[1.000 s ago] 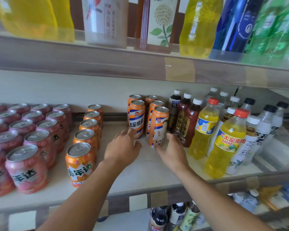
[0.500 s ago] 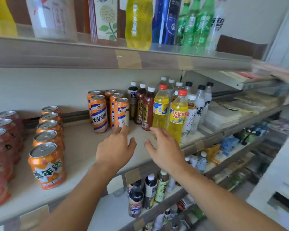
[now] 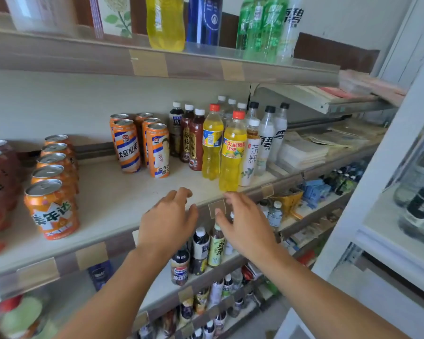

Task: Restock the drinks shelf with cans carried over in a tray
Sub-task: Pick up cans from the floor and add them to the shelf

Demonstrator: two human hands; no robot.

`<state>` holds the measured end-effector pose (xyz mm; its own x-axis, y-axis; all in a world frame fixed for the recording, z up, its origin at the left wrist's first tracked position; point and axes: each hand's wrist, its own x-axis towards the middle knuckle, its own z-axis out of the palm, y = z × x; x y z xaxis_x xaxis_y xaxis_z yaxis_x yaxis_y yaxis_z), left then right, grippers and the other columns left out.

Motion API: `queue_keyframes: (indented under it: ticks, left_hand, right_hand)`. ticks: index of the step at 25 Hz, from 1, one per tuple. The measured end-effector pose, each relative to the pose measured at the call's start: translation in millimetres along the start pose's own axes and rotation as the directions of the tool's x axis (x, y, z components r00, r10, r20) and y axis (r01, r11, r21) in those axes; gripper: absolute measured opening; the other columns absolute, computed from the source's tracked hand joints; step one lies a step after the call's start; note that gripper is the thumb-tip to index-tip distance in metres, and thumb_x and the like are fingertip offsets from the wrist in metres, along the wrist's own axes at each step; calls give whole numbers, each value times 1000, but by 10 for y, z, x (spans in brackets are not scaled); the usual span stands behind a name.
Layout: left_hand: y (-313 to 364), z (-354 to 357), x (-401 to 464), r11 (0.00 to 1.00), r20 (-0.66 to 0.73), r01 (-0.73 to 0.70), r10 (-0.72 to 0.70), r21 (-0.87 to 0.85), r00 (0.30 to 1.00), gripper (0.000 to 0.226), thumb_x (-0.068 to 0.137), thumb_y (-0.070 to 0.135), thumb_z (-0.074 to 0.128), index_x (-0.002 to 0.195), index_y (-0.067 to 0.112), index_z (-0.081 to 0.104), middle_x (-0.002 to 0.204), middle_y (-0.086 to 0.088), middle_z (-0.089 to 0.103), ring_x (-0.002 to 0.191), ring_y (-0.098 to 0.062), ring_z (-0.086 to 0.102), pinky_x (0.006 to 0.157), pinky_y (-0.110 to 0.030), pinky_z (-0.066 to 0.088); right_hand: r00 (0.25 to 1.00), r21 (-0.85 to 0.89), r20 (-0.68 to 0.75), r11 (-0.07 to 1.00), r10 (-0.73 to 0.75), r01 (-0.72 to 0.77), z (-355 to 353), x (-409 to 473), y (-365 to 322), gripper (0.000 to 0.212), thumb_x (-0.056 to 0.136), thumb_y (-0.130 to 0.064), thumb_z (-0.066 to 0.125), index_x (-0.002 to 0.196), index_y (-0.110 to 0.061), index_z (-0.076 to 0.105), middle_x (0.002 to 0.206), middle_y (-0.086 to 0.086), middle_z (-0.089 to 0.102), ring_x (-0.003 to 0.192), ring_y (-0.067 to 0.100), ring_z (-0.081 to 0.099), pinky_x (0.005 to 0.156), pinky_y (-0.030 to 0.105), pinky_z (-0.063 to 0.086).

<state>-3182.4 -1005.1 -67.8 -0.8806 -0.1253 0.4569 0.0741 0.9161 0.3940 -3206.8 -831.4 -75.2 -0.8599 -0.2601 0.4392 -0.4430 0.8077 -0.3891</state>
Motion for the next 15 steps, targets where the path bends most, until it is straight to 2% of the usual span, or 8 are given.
queue_keyframes:
  ticks: [6, 11, 15]
  left_hand:
    - [27, 147, -458, 999, 97, -15, 11, 35, 995, 32, 96, 42, 43, 123, 26, 48, 119, 1, 60, 101, -27, 60, 73, -38, 52]
    - [-190, 343, -757, 998, 134, 37, -42, 45, 990, 32, 96, 42, 43, 122, 24, 51, 117, 0, 60, 101, -26, 58, 68, -36, 44]
    - [-349, 441, -820, 999, 185, 53, -49, -13, 982, 31, 96, 40, 43, 121, 23, 51, 118, -2, 59, 102, -26, 58, 68, -34, 39]
  right_hand:
    - [998, 12, 51, 999, 35, -35, 100, -451, 144, 48, 99, -42, 48, 140, -18, 44, 133, -3, 54, 120, 14, 52, 88, 30, 45]
    - [992, -14, 119, 999, 50, -49, 276, -822, 137, 47, 98, -40, 50, 139, -17, 45, 132, 0, 56, 120, 17, 53, 90, 31, 47]
    - [988, -26, 116, 994, 106, -104, 426, -911, 163, 44, 97, -39, 52, 136, -19, 48, 127, -1, 58, 114, 17, 57, 88, 34, 50]
